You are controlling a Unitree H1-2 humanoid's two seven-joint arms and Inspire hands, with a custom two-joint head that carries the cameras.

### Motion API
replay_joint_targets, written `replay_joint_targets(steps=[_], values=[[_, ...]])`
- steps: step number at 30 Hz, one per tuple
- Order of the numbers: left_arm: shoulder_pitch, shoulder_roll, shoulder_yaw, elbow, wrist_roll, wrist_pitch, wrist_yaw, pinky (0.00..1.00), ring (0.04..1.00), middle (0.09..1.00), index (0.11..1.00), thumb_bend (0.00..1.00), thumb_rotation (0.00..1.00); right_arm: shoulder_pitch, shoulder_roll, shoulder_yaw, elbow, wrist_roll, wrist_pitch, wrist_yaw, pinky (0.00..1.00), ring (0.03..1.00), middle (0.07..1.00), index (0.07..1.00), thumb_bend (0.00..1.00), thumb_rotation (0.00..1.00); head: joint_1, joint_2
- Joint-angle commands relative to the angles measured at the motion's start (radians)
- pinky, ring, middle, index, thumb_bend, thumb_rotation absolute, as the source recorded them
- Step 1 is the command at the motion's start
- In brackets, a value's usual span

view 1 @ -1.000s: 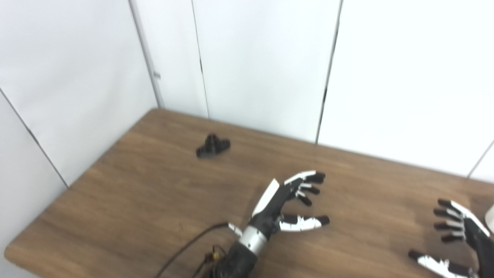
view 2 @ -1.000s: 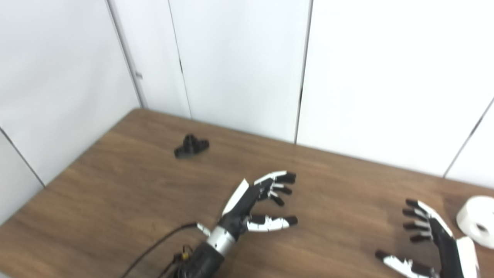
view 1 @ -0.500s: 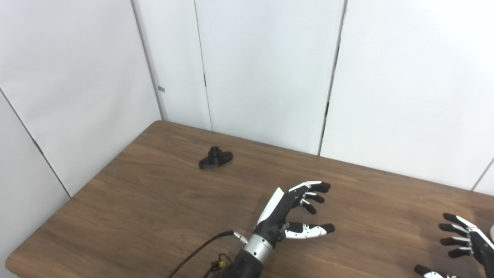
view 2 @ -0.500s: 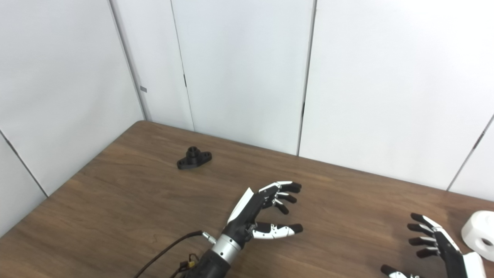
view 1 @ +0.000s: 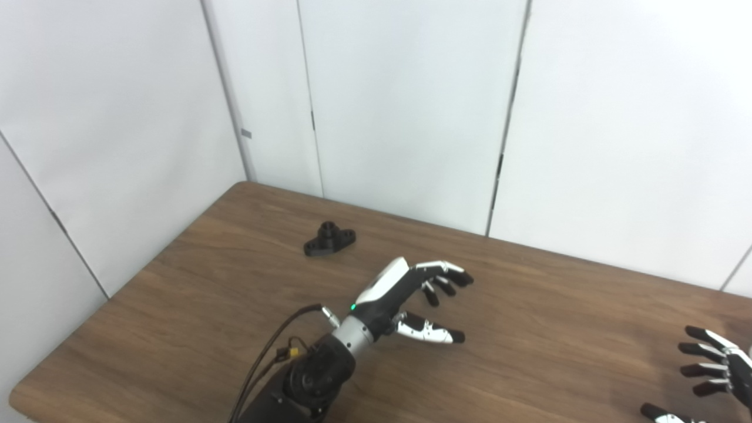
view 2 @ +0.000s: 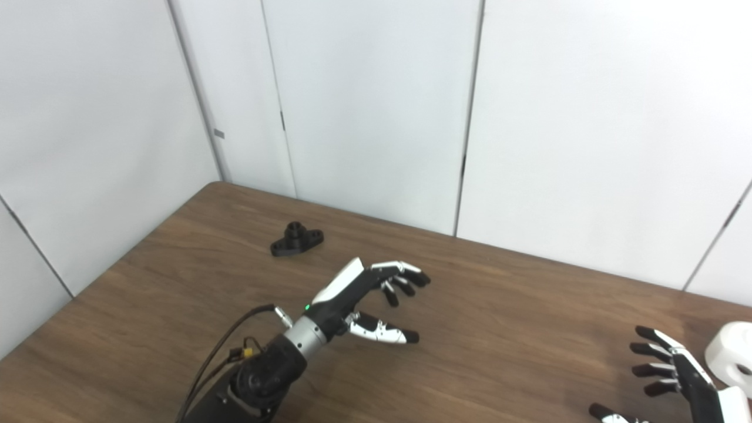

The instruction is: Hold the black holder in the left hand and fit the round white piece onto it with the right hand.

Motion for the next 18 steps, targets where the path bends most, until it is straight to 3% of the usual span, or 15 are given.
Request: replay_joint_targets(steps=[1,11,15,18], values=[[-0.043,0.028,0.023,-0.044,0.026,0.006,0.024,0.62,0.73,0.747,0.71,0.82,0.02,-0.024,-0.017,-0.011,-0.043,0.011,-0.022,0.001,0.48,0.606,0.713,0.779,0.69,0.04,0.002,0.002],[-0.061,0.116,0.115,-0.138,0.089,0.125,0.02,0.66,0.779,0.803,0.726,0.81,0.12,-0.024,-0.019,-0.012,-0.04,0.016,-0.026,0.003,0.48,0.601,0.708,0.773,0.69,0.03,0.009,0.007],[-0.074,0.141,0.152,-0.168,0.146,0.159,0.056,0.66,0.763,0.789,0.702,0.83,0.08,-0.024,-0.015,-0.012,-0.045,0.015,-0.019,0.006,0.48,0.608,0.713,0.775,0.7,0.0,0.009,0.008],[-0.088,0.157,0.18,-0.172,0.153,0.186,0.062,0.71,0.803,0.811,0.702,0.81,0.07,-0.025,-0.015,-0.012,-0.048,0.013,-0.018,0.01,0.49,0.613,0.715,0.778,0.69,0.01,0.009,0.008]])
